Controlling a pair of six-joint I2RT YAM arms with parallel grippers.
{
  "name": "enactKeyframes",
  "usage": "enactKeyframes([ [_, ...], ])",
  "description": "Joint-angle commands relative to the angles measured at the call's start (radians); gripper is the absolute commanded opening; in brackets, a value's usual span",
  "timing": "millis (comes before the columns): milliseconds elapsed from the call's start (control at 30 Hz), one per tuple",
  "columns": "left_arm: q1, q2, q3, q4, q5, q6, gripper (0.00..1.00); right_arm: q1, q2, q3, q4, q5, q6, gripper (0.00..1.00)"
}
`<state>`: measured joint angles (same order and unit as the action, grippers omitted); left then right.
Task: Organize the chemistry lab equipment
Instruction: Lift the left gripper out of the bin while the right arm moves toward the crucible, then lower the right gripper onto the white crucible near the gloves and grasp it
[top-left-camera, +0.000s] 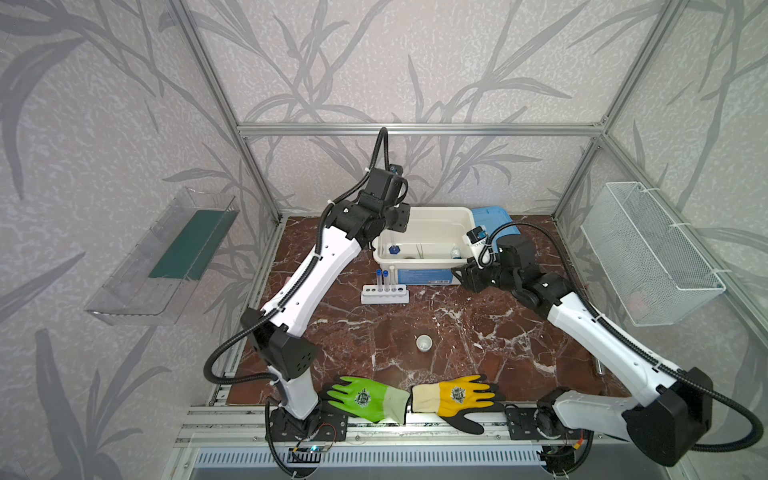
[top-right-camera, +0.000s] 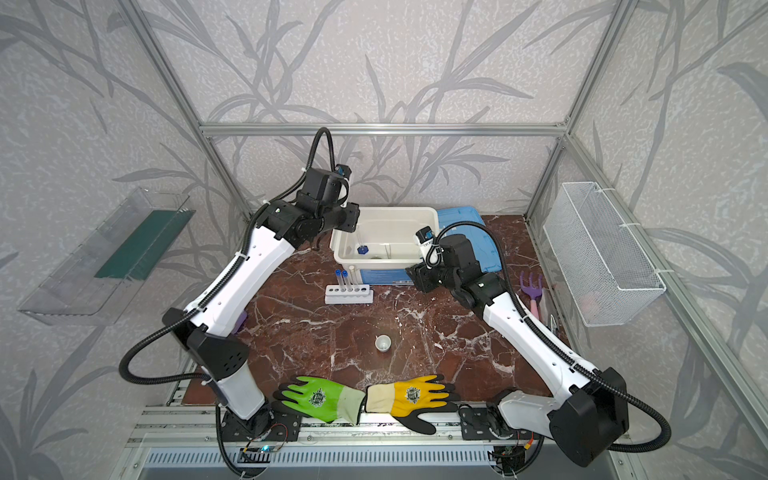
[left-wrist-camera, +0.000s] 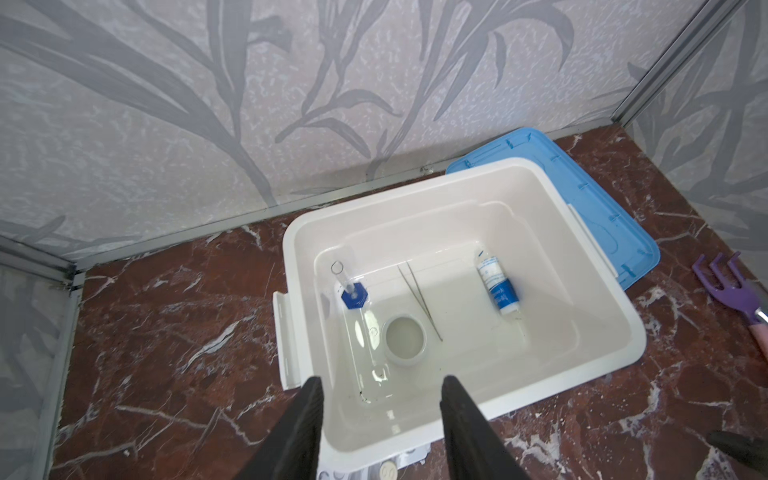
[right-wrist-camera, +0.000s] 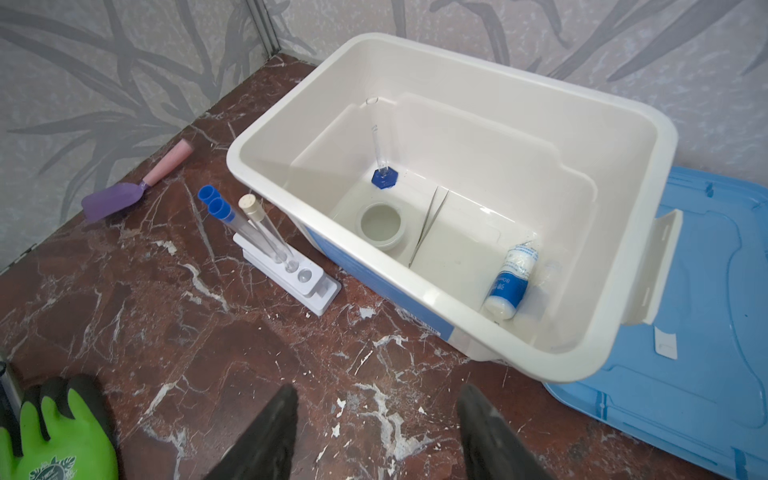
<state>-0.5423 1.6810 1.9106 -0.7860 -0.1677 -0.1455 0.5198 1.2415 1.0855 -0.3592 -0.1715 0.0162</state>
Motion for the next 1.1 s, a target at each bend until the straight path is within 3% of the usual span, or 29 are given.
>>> enactKeyframes([
  [0,0.02,-0.202,-0.266,0.264,-0.05,0.045,0.49,0.042,-0.02,0.027,-0.123,0.047,-0.03,0.62],
  [167,0.032,-0.538,-0.708,0.626,-0.05,0.112,0.63,0.101,-0.015,0.021,-0.184,0.044,-0.016,0.62],
  [467,0.036,-0.746,-1.019,0.645,-0.123,0.109,0.64,0.245,0.04,-0.025,-0.238,0.085,0.069,0.61],
  [633,0.045,-0.864,-1.215,0.758,-0.136,0.105,0.64,0.324,0.092,-0.07,-0.222,0.123,0.17,0.59],
  [767,0.057,-0.905,-1.309,0.815,-0.109,0.091,0.64,0.36,0.171,-0.075,-0.205,0.142,0.245,0.58],
  [1067,0.058,-0.889,-1.302,0.808,0.023,0.043,0.62,0.383,0.323,-0.049,-0.188,0.113,0.332,0.56],
])
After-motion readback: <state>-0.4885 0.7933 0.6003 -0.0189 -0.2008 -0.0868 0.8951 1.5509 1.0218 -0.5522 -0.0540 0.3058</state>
